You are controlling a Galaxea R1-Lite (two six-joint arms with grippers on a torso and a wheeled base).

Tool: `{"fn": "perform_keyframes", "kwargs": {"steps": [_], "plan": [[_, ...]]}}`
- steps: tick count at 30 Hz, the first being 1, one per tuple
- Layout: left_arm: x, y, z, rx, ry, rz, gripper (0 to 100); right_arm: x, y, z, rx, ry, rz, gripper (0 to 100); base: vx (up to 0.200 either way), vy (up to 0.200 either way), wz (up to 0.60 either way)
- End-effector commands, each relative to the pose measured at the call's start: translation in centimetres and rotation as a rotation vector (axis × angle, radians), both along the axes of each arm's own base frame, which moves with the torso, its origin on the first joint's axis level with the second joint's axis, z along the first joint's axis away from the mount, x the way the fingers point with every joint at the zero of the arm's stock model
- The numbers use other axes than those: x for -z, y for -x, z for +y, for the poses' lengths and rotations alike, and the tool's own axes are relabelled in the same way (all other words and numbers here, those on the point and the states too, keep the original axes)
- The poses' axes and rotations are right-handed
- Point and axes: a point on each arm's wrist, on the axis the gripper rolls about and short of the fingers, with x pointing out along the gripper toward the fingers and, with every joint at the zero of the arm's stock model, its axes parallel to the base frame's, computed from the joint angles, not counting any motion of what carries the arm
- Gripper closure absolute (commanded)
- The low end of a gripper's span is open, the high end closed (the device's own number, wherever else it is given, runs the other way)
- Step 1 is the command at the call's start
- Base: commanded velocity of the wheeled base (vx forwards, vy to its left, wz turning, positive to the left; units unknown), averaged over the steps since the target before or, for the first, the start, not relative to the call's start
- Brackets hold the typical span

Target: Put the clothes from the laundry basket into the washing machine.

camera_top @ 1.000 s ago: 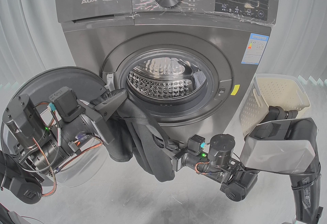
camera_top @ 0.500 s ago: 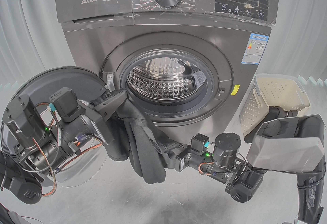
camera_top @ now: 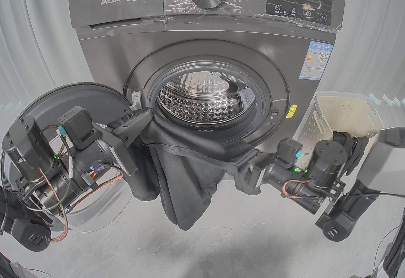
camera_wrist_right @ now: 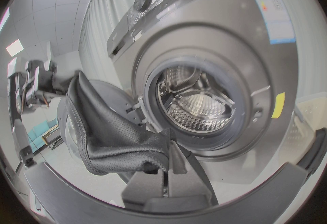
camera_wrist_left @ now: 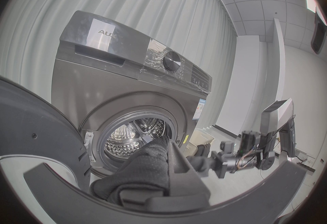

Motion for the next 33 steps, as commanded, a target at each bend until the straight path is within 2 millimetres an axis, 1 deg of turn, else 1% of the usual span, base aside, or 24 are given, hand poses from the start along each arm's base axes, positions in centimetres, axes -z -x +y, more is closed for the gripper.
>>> {"fn": "perform_keyframes", "kwargs": {"steps": [1,4,7,9,10,12,15,23,27,28,29,33], "plan": [[-0.1,0.1,0.2,-0.008,0.003,-0.005,100,-4.7,2.2,-4.4,0.081,-0.072,-0.090,100,0.000,0.000,0.00],[0.0,0.2,0.3,-0.006,0.000,-0.002,100,-5.9,2.3,-4.8,0.089,-0.092,-0.129,100,0.000,0.000,0.00],[0.0,0.3,0.4,-0.008,-0.002,-0.002,100,-7.7,2.4,-5.1,0.110,-0.134,-0.188,100,0.000,0.000,0.00],[0.1,0.3,0.4,-0.009,-0.005,0.000,100,-8.1,2.6,-5.2,0.116,-0.142,-0.199,100,0.000,0.000,0.00],[0.1,0.3,0.4,-0.012,-0.006,-0.003,100,-8.8,3.0,-5.3,0.121,-0.158,-0.221,100,0.000,0.000,0.00],[0.0,0.2,0.5,-0.017,-0.006,-0.004,100,-9.4,3.3,-5.5,0.123,-0.168,-0.239,100,0.000,0.000,0.00],[-0.1,0.2,0.5,-0.019,-0.004,-0.013,100,-10.3,3.2,-5.4,0.123,-0.190,-0.268,100,0.000,0.000,0.00],[-1.0,0.1,0.5,-0.019,0.038,-0.078,100,-11.2,3.1,-5.3,0.124,-0.211,-0.298,100,0.000,0.000,0.00],[-1.3,0.2,0.5,-0.019,0.048,-0.094,100,-12.5,3.4,-5.5,0.126,-0.238,-0.340,100,0.000,0.000,0.00],[-1.3,0.2,0.5,-0.019,0.048,-0.094,100,-12.5,3.4,-5.5,0.126,-0.238,-0.340,100,0.000,0.000,0.00],[-1.5,0.2,0.5,-0.019,0.051,-0.101,100,-12.9,3.7,-5.7,0.128,-0.245,-0.352,100,0.000,0.000,0.00],[-2.0,0.1,0.5,-0.020,0.069,-0.126,100,-13.4,4.1,-5.9,0.126,-0.252,-0.363,100,0.000,0.000,0.00]]}}
